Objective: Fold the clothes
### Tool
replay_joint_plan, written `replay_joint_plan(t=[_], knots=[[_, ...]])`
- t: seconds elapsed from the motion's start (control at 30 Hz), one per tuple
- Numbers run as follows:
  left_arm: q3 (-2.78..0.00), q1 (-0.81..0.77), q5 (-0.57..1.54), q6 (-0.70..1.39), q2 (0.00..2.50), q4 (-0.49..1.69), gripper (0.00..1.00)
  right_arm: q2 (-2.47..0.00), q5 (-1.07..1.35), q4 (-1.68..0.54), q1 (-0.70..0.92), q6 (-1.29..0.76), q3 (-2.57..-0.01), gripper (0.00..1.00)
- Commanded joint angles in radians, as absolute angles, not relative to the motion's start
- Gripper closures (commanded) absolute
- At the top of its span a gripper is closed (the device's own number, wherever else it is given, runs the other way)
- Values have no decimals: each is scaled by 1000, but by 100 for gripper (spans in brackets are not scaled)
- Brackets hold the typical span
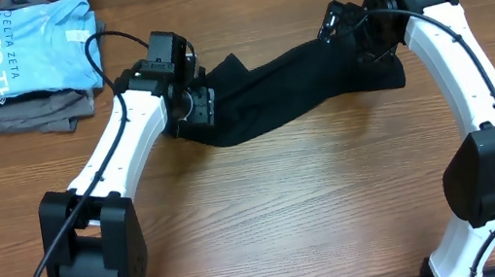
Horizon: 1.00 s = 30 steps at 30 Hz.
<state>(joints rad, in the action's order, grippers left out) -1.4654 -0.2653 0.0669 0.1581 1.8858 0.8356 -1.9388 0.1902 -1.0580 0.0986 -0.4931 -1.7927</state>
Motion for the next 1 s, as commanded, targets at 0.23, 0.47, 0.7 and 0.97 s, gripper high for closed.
replay_joint_plan(t=[0.23, 0.47, 0.7, 0.97], knots=[[-1489, -275, 97, 187, 1886, 857, 30, -1942, 173, -1055, 95, -490, -1790, 0], [-1487, -281, 97, 232, 1909, 859, 30, -1942, 173, -1055, 95, -490, -1790, 0], [-1487, -280, 94, 268, 1969, 834, 33, -1942, 163, -1056, 95, -490, -1790, 0], [-1493, -279, 94, 269, 1993, 770, 56, -1942, 146, -1057, 95, -490, -1790, 0]])
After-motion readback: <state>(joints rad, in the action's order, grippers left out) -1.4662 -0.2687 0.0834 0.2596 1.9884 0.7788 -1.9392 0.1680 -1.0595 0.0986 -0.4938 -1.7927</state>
